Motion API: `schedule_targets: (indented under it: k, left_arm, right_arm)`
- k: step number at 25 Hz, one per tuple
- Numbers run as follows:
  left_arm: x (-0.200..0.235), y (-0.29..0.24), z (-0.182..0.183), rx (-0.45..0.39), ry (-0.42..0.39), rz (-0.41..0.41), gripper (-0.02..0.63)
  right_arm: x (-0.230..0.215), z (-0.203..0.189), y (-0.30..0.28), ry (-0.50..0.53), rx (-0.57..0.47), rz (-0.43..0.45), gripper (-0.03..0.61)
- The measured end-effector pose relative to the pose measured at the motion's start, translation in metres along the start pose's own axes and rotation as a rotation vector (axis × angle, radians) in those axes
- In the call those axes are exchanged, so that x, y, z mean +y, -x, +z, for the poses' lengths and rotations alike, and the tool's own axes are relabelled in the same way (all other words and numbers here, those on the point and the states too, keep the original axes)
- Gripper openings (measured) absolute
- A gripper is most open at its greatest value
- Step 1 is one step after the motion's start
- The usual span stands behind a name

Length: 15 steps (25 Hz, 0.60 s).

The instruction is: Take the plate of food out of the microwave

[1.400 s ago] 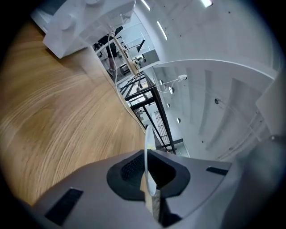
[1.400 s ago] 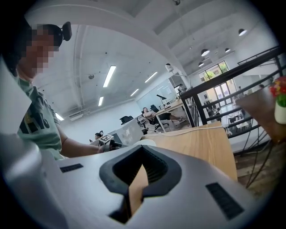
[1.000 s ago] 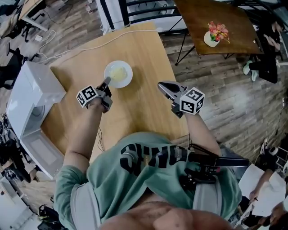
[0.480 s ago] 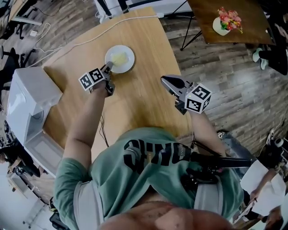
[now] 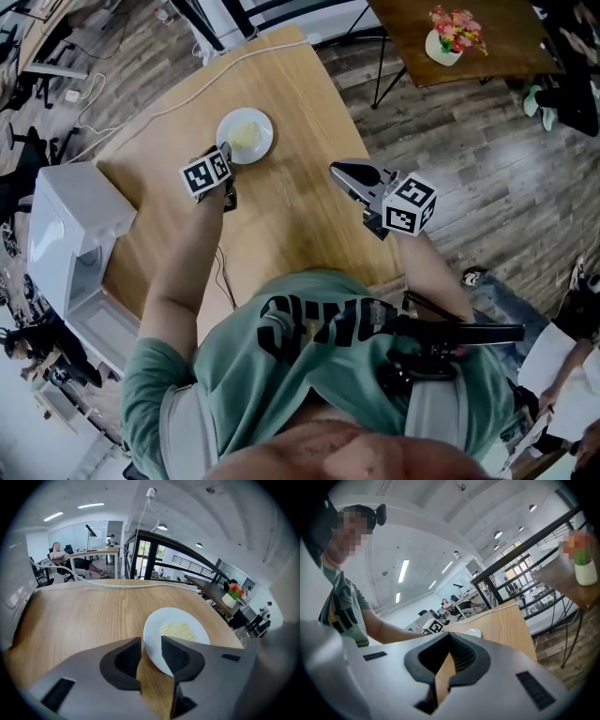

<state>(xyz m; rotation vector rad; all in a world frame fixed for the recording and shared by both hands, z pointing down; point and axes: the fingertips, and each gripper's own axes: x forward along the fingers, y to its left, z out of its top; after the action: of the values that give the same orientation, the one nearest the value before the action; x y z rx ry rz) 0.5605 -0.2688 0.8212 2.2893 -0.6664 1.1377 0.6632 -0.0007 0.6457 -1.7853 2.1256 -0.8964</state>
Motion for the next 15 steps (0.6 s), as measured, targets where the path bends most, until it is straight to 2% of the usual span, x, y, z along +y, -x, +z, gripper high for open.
schedule_targets:
  k: [2,5,8,11,15]
  left_arm:
    - [-0.001,0.018,0.002,-0.051,0.054,-0.05,0.115]
    - [-0.011,0.06,0.006,-0.141,0.135,-0.191,0.115]
    - [-0.018,0.117,0.002,-0.224,0.172,-0.293,0.114]
    - [-0.024,0.178,-0.01,-0.304,0.184,-0.361,0.114]
    - [-0.033,0.252,-0.041,-0.395,0.275,-0.473,0.11]
  right_arm:
    - [0.005,0.003,0.005,0.004,-0.012,-0.006,0.008]
    - [0.015,0.008,0.009,0.014,-0.029,-0.007,0.008]
    - [0.03,0.015,0.01,0.03,-0.035,0.011,0.008]
    - [0.049,0.021,0.013,0.058,-0.035,0.036,0.006]
    - [0.079,0.032,0.016,0.098,-0.031,0.091,0.008]
